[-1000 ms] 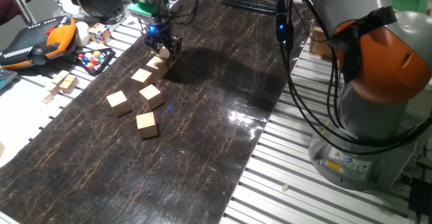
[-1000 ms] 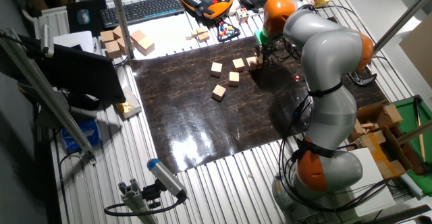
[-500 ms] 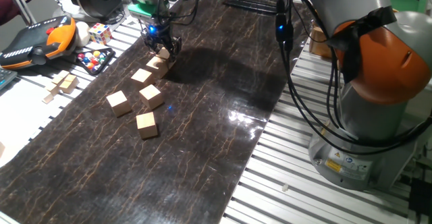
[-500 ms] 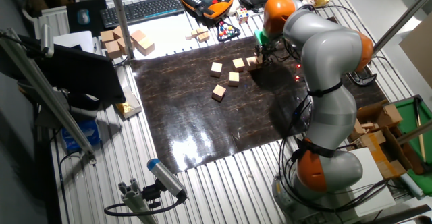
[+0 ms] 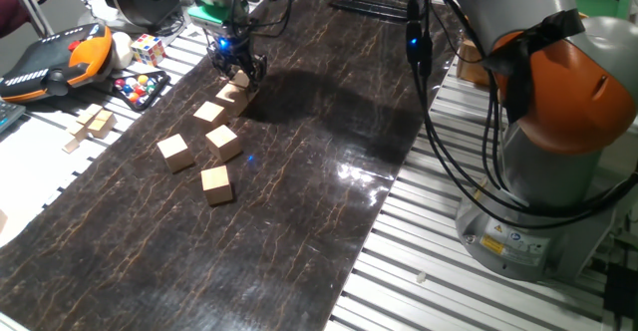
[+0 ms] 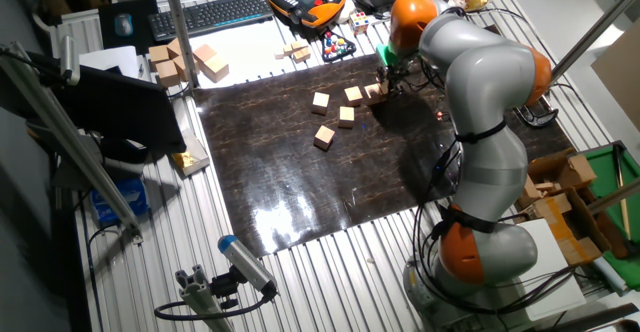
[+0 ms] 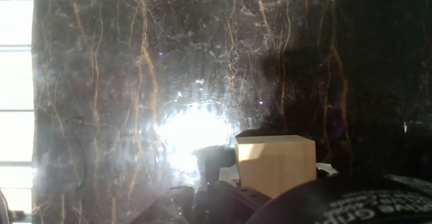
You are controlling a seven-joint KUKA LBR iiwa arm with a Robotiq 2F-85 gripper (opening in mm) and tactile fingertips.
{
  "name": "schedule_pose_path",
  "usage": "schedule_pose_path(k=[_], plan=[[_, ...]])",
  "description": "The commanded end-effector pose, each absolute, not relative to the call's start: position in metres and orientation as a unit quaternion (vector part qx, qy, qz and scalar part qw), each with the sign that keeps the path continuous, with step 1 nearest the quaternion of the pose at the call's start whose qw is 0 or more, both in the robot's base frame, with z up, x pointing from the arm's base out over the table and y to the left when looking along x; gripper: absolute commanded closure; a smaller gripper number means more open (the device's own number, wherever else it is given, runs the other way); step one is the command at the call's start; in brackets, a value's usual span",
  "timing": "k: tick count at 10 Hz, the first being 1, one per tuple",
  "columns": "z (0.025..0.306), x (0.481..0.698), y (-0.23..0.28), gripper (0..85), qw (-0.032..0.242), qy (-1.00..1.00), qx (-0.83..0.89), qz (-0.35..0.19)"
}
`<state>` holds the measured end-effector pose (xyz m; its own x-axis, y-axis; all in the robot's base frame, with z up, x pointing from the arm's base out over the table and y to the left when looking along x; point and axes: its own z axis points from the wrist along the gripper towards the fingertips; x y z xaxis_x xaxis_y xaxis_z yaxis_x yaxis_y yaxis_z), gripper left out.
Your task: Stack the blocks into a pyramid shape
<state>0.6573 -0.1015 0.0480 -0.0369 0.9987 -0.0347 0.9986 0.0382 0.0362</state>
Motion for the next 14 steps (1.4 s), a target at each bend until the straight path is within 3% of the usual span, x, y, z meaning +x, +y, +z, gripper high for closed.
schedule_pose_path(k=[1, 5, 12, 14], plan=[[0.0481, 0.6572, -0.1015, 84.3, 0.025, 0.721, 0.692, 0.004], [0.0476, 0.6568, -0.1016, 60.0, 0.03, 0.717, 0.696, 0.008], [0.0463, 0.6574, -0.1012, 39.7, 0.032, 0.716, 0.697, 0.01], [0.0457, 0.6569, -0.1015, 30.0, 0.033, 0.715, 0.698, 0.011]])
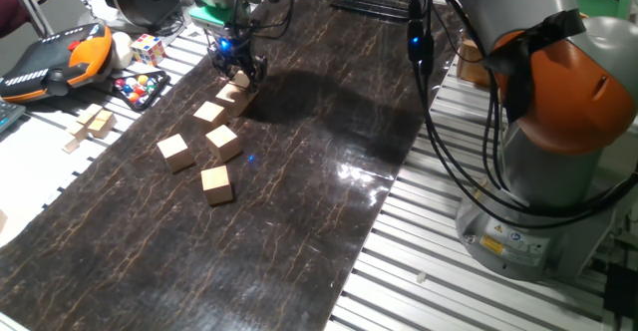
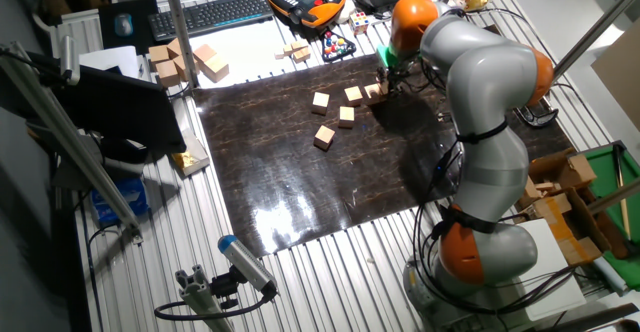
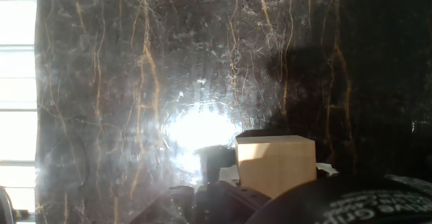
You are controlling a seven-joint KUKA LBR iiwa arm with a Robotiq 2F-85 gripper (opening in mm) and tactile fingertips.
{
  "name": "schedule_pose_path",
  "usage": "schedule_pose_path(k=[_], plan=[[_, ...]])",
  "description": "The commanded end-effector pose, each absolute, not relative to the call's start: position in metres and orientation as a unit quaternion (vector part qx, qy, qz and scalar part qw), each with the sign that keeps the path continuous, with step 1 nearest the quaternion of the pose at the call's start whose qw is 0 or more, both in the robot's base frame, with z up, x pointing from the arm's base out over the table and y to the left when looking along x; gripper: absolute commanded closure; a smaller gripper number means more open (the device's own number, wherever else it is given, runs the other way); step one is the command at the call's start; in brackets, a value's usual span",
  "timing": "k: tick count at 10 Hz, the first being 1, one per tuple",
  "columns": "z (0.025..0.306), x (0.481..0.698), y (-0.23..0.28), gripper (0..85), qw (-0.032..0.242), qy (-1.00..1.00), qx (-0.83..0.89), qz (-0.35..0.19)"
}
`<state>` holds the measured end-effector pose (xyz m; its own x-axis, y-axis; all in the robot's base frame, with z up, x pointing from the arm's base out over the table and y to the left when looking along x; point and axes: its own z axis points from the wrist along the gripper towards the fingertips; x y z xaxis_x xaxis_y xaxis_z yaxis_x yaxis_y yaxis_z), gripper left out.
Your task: Stack the blocks into a pyramid shape
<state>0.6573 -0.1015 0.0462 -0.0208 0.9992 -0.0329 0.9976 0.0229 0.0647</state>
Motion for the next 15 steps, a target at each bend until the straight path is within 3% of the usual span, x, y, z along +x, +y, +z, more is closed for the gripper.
schedule_pose_path(k=[1, 4, 8, 15], plan=[[0.046, 0.657, -0.101, 23.3, 0.035, 0.713, 0.7, 0.012], [0.046, 0.657, -0.101, 11.7, 0.036, 0.711, 0.702, 0.013], [0.052, 0.656, -0.102, 6.0, 0.041, 0.713, 0.7, 0.013], [0.095, 0.647, -0.069, 0.0, 0.033, 0.7, 0.713, -0.001]])
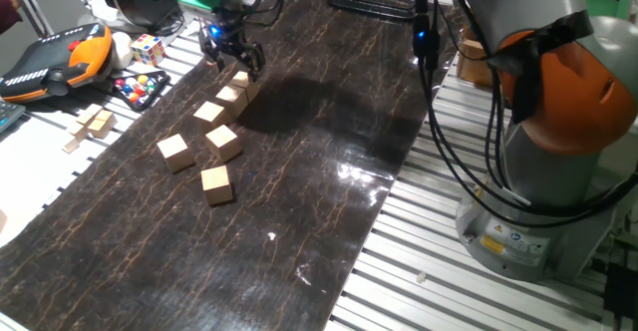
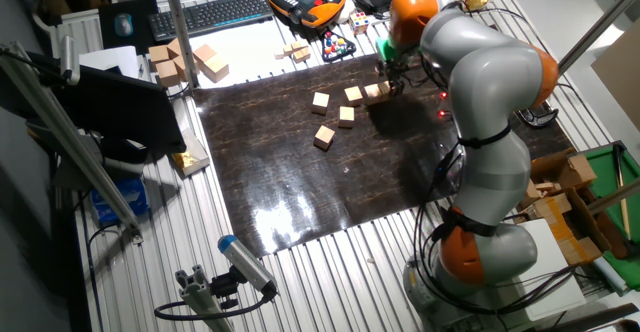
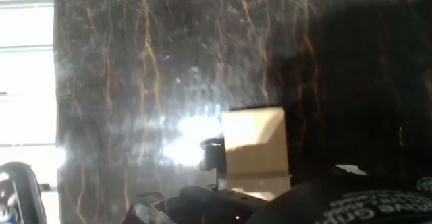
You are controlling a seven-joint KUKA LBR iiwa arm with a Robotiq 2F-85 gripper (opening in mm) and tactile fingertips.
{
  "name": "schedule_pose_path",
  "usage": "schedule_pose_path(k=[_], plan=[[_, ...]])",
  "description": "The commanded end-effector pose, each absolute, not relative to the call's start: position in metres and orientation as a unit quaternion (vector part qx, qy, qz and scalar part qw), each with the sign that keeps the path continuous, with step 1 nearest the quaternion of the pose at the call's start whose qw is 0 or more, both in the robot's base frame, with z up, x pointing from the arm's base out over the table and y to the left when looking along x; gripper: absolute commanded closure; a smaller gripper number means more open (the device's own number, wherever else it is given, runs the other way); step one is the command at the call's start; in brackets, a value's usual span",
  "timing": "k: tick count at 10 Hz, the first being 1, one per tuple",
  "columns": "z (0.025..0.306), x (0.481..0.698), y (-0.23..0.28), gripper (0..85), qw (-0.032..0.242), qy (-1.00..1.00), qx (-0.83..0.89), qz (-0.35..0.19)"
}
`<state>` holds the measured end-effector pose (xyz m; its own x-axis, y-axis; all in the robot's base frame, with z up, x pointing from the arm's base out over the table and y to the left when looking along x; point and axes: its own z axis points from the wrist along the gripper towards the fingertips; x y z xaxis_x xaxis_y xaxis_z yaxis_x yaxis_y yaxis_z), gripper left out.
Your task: Stack the blocks into a pyramid shape
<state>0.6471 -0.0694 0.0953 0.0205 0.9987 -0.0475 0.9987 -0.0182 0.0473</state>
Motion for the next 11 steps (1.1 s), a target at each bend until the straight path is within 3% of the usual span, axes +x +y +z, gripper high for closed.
schedule_pose_path(k=[1, 4, 11], plan=[[0.095, 0.647, -0.058, 0.0, 0.036, 0.697, 0.716, 0.0], [0.089, 0.648, -0.026, 0.0, 0.046, 0.694, 0.718, -0.001], [0.074, 0.664, 0.001, 0.0, 0.029, 0.682, 0.73, 0.012]])
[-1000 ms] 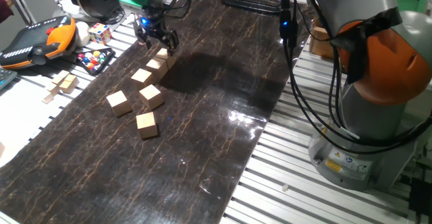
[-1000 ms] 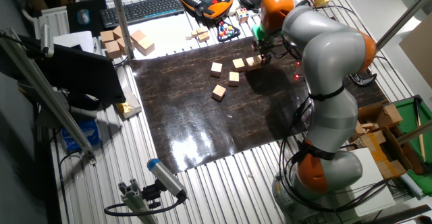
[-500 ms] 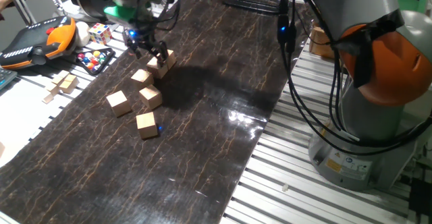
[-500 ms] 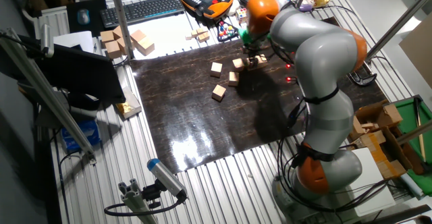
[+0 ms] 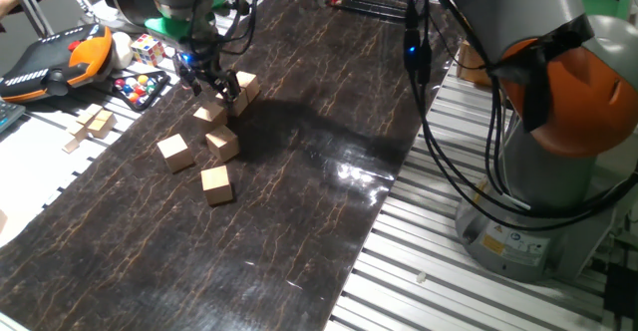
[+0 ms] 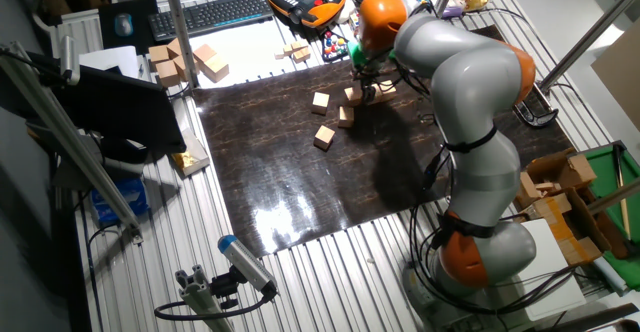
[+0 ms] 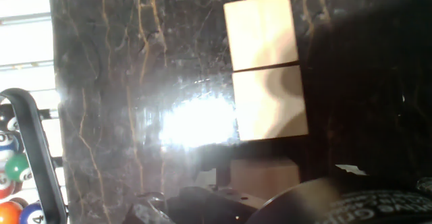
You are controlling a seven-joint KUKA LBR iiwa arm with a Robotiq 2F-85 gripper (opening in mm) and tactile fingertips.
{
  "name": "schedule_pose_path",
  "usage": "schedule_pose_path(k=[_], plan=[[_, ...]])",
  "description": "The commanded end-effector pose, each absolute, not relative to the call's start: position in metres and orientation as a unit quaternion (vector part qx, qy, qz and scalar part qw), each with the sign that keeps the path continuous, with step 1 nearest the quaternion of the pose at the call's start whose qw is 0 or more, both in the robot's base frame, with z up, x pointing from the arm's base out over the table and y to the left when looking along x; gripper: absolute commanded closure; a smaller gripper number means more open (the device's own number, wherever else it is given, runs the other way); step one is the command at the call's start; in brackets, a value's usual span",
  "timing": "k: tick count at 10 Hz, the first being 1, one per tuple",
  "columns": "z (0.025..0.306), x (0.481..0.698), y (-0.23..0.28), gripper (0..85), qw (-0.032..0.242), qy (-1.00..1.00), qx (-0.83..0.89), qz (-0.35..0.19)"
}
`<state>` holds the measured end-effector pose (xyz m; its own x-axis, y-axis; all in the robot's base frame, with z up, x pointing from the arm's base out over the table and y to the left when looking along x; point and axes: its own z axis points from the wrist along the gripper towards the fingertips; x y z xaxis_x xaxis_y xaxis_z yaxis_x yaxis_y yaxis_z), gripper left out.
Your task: Stack the blocks into a pyramid shape
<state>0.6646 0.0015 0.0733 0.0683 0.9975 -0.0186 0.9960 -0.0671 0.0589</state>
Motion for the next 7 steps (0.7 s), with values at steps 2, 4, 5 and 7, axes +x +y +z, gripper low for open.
schedule_pose_path(k=[2, 4, 5, 7], plan=[[0.068, 0.666, 0.003, 0.0, 0.021, 0.682, 0.731, 0.018], [0.06, 0.667, 0.008, 0.0, 0.013, 0.683, 0.73, 0.022], [0.058, 0.667, 0.01, 0.0, 0.014, 0.684, 0.729, 0.021], [0.052, 0.668, 0.012, 0.0, 0.015, 0.687, 0.727, 0.02]])
